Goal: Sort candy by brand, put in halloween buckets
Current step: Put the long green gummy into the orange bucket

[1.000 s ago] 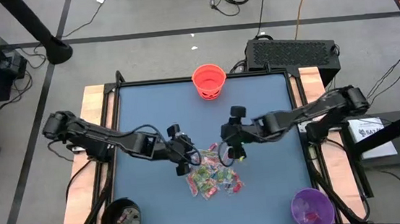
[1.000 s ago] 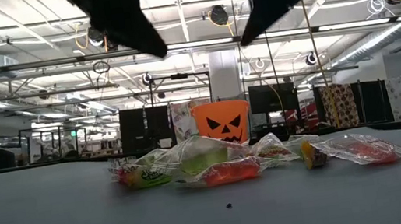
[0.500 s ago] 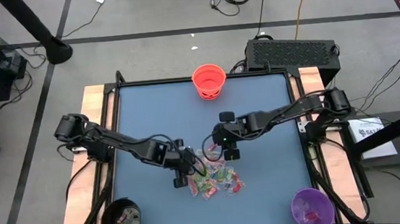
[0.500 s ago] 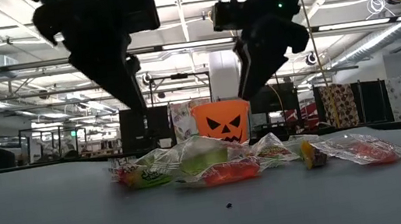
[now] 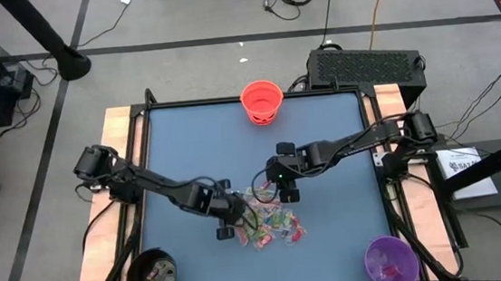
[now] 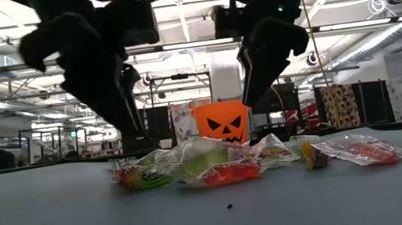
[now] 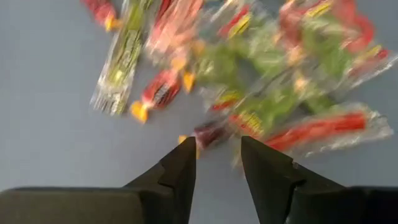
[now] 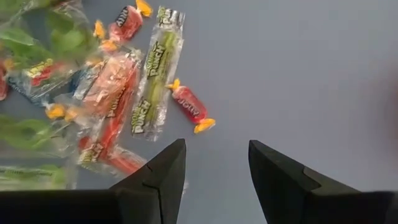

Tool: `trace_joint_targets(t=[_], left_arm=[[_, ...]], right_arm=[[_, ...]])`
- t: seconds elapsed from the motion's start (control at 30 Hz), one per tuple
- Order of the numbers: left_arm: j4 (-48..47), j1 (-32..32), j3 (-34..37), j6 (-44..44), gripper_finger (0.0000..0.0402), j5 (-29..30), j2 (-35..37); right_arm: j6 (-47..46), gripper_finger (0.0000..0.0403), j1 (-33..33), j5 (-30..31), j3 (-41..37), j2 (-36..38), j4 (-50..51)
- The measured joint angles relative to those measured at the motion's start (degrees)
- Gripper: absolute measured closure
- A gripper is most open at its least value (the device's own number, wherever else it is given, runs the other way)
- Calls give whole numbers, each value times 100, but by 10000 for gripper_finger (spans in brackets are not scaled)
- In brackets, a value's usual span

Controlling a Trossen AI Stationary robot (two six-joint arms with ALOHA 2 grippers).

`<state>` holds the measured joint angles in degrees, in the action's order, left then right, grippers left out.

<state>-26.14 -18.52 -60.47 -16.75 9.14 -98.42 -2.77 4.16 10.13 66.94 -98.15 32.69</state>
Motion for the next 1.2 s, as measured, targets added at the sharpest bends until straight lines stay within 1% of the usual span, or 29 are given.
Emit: trace_joint_targets(t=[0.07, 0.17, 0.27, 0.47, 0.57, 0.8, 1.0, 1.2], left_arm=[[184, -182, -11, -43, 279, 119, -91], [332, -392, -9, 74, 290, 146, -239], [329, -527, -7, 115, 296, 200, -289], [480, -568, -15, 427, 297, 784, -472], [481, -573, -7, 600, 297, 836, -691], [751, -556, -35, 662, 297, 935, -1063], [846, -492, -21, 664, 299, 1020, -1018], [349, -520, 7, 661, 337, 1265, -624]], right_arm=[[-114, 236, 64, -4, 1, 0, 6], [-267, 236, 147, -4, 2, 0, 25], [-395, 236, 232, 0, 2, 2, 55], [-417, 236, 350, -2, 1, 2, 81], [-380, 236, 345, 2, 2, 3, 85], [-300, 236, 341, 7, 2, 5, 136], [-259, 236, 341, 7, 2, 7, 175], [-387, 236, 341, 5, 2, 7, 328]])
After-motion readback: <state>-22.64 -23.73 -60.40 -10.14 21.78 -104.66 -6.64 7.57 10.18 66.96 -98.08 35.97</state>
